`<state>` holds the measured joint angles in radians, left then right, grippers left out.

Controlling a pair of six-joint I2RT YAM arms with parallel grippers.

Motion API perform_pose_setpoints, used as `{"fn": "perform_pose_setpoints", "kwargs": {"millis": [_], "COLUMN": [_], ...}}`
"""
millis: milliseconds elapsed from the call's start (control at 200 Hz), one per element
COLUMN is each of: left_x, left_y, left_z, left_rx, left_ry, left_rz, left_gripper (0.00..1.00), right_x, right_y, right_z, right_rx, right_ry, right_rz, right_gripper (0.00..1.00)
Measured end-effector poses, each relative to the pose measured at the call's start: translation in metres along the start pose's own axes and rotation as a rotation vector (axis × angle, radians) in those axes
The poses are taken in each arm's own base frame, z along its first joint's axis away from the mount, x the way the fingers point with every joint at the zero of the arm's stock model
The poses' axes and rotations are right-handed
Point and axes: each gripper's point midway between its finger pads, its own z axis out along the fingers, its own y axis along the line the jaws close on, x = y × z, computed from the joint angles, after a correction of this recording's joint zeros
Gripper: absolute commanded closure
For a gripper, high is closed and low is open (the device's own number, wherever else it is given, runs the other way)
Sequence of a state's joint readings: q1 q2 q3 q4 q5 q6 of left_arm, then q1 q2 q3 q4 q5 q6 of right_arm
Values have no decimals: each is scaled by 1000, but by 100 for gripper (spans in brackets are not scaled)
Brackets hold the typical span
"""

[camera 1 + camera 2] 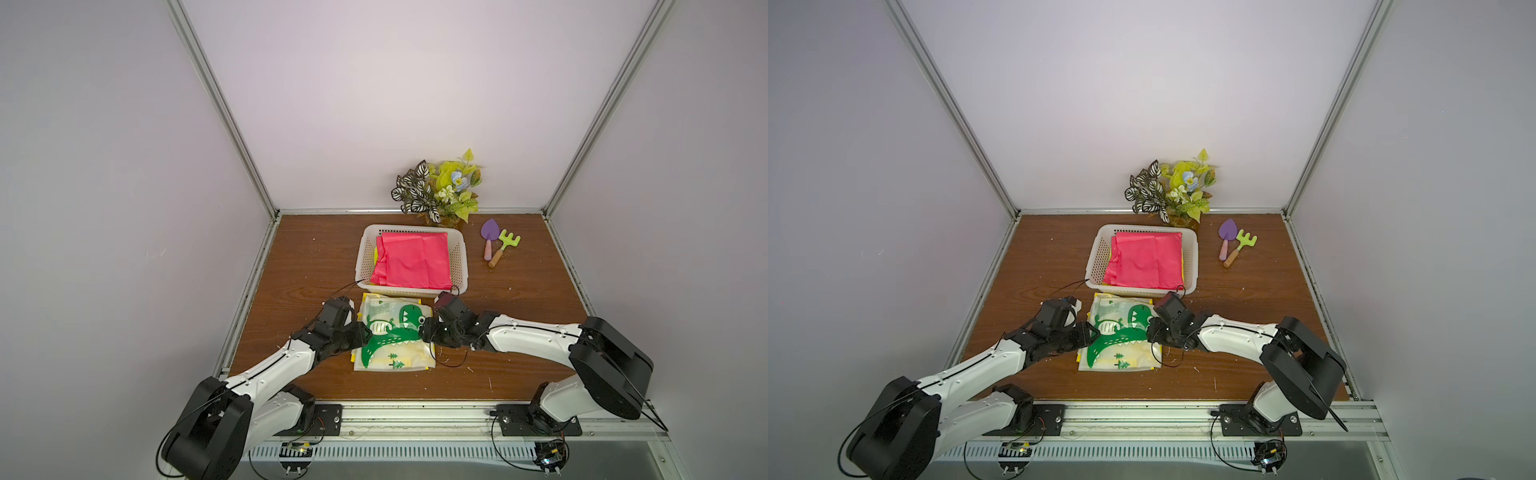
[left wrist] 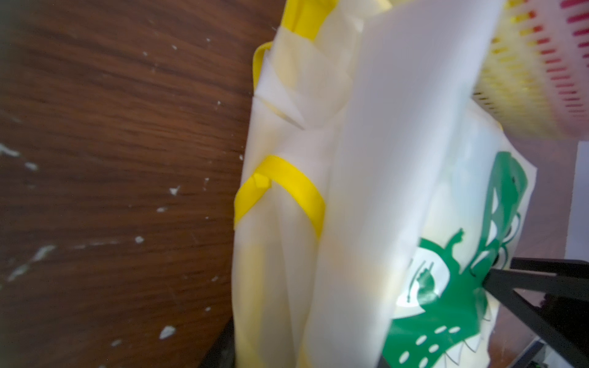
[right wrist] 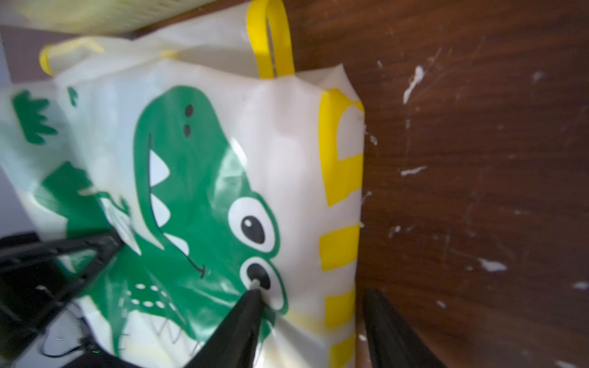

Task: Put the folded raincoat in the basket
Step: Pick up the raincoat from the center of the board.

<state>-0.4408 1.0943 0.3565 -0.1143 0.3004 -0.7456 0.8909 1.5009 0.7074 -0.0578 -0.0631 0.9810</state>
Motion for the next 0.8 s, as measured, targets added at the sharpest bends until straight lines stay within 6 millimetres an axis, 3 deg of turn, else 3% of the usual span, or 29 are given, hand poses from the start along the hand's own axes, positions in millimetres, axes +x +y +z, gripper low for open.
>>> {"fn": "perform_pose_setpoints", "kwargs": {"millis": [110, 185, 375, 601, 801], "left_x": [0, 0, -1, -6, -13], "left_y": [-3, -5, -7, -13, -26], "left_z": [0, 0, -3, -21, -40], "left_rx": [15, 27, 15, -9, 3], "left_ry": [3, 3, 13, 19, 5], "left_rz": [-11, -5, -6, -12, -11], "left_gripper": [79, 100, 100, 100, 100], "right_x": [2, 1, -5, -3, -3], "right_y": [2, 4, 17, 25, 39], "right_z": [4, 5, 3, -4, -28], "right_rx": [-7, -5, 3, 33, 11], "right_ry": [5, 6, -1, -7, -38], "right_rz": [1, -1, -38, -70, -94], "right_gripper": [71, 83, 100, 100, 100]}}
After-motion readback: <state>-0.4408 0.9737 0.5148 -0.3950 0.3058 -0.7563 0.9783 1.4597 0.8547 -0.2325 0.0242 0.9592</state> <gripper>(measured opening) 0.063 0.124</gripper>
